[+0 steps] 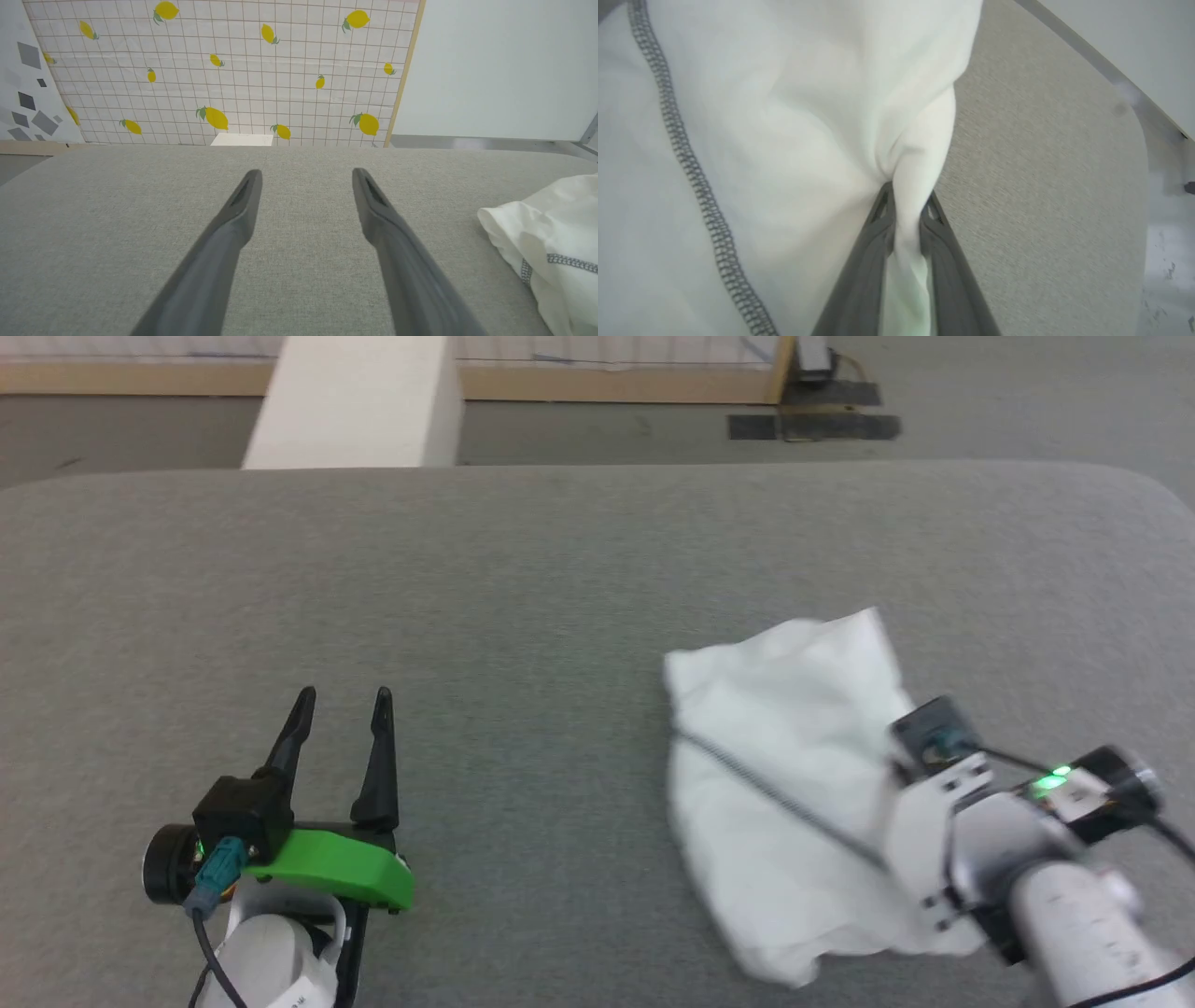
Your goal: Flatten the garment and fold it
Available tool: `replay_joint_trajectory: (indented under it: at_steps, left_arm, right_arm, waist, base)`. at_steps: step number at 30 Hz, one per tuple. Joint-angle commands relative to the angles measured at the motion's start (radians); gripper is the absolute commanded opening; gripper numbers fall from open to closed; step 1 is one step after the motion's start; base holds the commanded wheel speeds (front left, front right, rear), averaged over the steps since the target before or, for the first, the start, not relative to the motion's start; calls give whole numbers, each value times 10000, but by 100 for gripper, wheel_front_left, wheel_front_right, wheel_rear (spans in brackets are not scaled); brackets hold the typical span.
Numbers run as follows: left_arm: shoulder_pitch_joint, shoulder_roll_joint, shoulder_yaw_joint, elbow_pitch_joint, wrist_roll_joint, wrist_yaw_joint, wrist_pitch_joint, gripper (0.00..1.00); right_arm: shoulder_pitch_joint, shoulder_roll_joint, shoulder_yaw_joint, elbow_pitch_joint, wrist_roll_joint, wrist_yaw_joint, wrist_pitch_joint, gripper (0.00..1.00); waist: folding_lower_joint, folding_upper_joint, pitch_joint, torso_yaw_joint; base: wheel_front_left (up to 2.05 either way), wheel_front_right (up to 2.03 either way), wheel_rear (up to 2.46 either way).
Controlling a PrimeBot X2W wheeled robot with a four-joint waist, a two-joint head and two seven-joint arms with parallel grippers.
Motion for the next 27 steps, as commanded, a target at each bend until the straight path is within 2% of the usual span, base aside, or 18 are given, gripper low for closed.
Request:
replay_joint_trajectory:
  at_steps: [1, 6, 11, 18, 27]
  left_arm:
    - [-137, -53, 23, -96, 83, 14, -38, 100]
    - [-437, -28, 49, -313, 165, 4, -38, 100]
    - [-813, 143, 57, -509, 294, -12, -38, 100]
    - [-1266, 457, 29, -657, 422, -27, -38, 100]
    - [-1689, 688, -235, -645, 527, -39, -38, 100]
  right_arm:
    - [-261, -509, -101, -32, -63, -19, 183, 0]
    - [-914, -1853, -434, 222, -79, -19, 375, 0]
    - [-1605, -2338, -1338, 828, -314, -19, 54, 0]
    - [-2649, -2122, -2982, 2257, -1039, -19, -974, 0]
    - [-4102, -1514, -4588, 4071, -1922, -19, -2195, 0]
  waist:
    - [-1, 116, 461, -972]
    - [-1, 116, 1011, -1854]
    - [-1, 116, 1652, -2520]
    - [-1, 116, 2450, -2815]
    - [-1, 116, 3081, -2409]
  base:
    - [0, 0, 0]
    - [0, 0, 0]
    - [0, 0, 0]
    - [0, 0, 0]
    - [0, 0, 0]
